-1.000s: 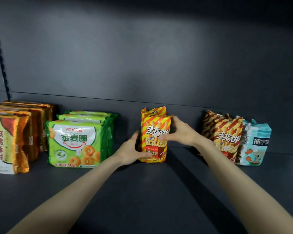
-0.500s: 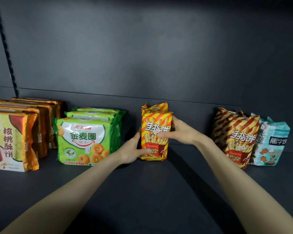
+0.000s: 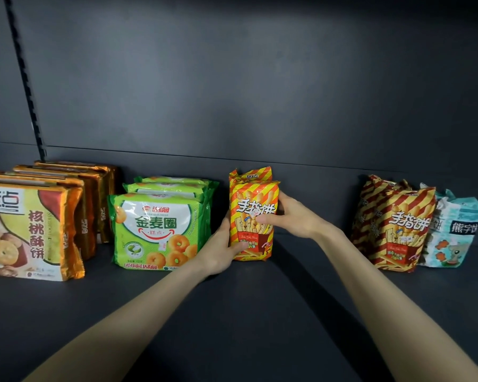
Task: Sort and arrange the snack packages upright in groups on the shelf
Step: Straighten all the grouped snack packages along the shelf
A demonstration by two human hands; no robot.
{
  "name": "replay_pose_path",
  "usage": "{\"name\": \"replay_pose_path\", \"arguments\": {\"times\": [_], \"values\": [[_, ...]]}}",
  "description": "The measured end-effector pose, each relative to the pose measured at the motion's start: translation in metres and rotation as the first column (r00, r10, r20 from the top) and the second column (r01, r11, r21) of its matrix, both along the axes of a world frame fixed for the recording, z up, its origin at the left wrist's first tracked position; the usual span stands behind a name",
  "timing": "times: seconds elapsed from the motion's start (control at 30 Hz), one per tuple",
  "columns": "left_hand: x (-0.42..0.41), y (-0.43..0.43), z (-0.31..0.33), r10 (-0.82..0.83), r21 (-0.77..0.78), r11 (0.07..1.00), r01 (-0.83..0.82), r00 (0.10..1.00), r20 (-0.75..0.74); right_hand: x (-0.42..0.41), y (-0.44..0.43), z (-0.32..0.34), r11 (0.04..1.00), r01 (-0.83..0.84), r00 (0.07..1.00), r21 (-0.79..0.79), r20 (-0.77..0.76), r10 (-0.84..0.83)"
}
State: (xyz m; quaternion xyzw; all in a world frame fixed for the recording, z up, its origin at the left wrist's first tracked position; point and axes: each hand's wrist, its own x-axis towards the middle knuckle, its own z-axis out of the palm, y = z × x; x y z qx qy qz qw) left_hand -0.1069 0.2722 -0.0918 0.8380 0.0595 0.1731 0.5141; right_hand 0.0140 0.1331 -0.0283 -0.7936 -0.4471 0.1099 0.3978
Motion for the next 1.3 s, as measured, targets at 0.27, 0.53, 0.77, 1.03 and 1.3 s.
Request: {"name": "replay_pose_path", "arguments": {"times": [0.27, 0.53, 0.77, 1.03, 1.3], "values": [[-0.001, 0.001, -0.009, 0.005, -0.037, 0.999, -0.005, 1.0, 0.0, 0.001, -0.002, -0.007, 0.999, 0.028, 0.998, 0.032, -0.052, -0.026], [0.002, 0.004, -0.013, 0.035, 0.039, 0.999, -0.035, 0.999, 0.006, 0.002, -0.002, -0.006, 0.999, 0.007, 0.996, 0.045, -0.084, -0.004], [0.002, 0.003, -0.017, 0.073, 0.06, 0.995, -0.075, 0.997, 0.03, -0.002, -0.003, -0.01, 0.999, 0.015, 1.0, 0.05, -0.027, -0.014], [-0.001, 0.0, -0.015, 0.104, 0.053, 0.993, -0.106, 0.994, 0.042, -0.007, -0.003, -0.009, 0.997, 0.008, 1.0, 0.08, -0.01, -0.008], [0.0, 0.0, -0.014, 0.103, 0.055, 0.993, -0.102, 0.995, -0.006, -0.002, -0.004, -0.009, 0.998, 0.032, 0.999, 0.06, -0.018, -0.031]]}}
